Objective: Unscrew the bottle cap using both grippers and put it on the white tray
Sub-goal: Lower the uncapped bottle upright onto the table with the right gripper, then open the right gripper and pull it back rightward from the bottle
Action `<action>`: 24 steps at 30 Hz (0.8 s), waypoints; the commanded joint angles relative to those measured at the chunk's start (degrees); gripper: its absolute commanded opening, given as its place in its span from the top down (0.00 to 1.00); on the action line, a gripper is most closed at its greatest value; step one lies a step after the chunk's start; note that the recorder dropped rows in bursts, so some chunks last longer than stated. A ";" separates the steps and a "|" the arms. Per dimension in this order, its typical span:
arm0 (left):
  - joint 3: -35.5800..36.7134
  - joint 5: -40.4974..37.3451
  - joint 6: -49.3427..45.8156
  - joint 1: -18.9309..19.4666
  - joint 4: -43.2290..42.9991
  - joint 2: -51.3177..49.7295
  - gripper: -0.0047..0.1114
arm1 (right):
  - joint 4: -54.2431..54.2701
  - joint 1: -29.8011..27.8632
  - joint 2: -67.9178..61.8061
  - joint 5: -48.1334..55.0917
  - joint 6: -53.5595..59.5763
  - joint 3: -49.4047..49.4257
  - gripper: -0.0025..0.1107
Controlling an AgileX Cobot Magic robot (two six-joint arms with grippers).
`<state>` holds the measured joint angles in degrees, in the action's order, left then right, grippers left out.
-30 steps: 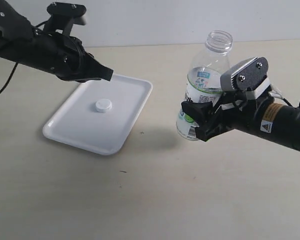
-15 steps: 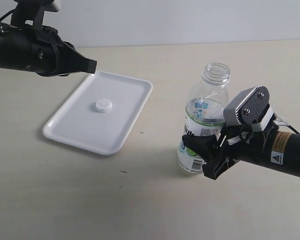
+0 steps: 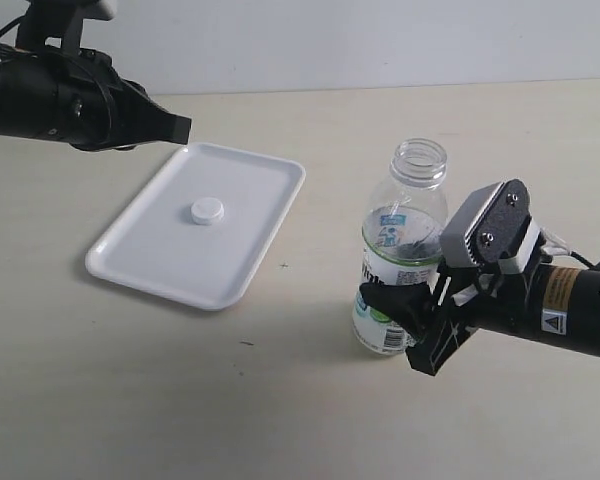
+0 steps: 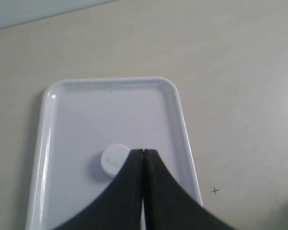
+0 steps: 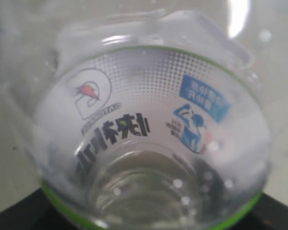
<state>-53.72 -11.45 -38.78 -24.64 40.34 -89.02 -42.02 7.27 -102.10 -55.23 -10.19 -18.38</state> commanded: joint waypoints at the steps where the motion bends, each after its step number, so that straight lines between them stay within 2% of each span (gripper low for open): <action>1: 0.23 0.53 -0.22 -0.08 0.66 0.38 0.96 | -1.30 0.04 0.16 2.76 -0.17 0.18 0.34; 4: 0.23 0.52 -0.22 -0.08 0.77 0.38 0.96 | -1.19 0.04 0.16 2.88 -0.17 0.18 0.23; 13: 0.23 0.39 -0.22 -0.08 0.76 0.38 0.96 | -2.05 0.04 0.16 2.88 -0.58 0.18 0.12; 19: 0.23 0.00 -0.22 -0.08 0.93 0.38 0.96 | -3.68 0.04 0.54 3.67 -2.46 0.18 0.09; 24: 0.23 -0.25 -0.22 -0.08 0.93 0.38 0.96 | -4.17 0.04 6.12 13.05 -6.60 0.18 0.09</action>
<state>-53.68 -11.68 -38.78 -24.64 40.61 -89.02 -45.23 7.27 -99.68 -47.17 -14.22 -18.38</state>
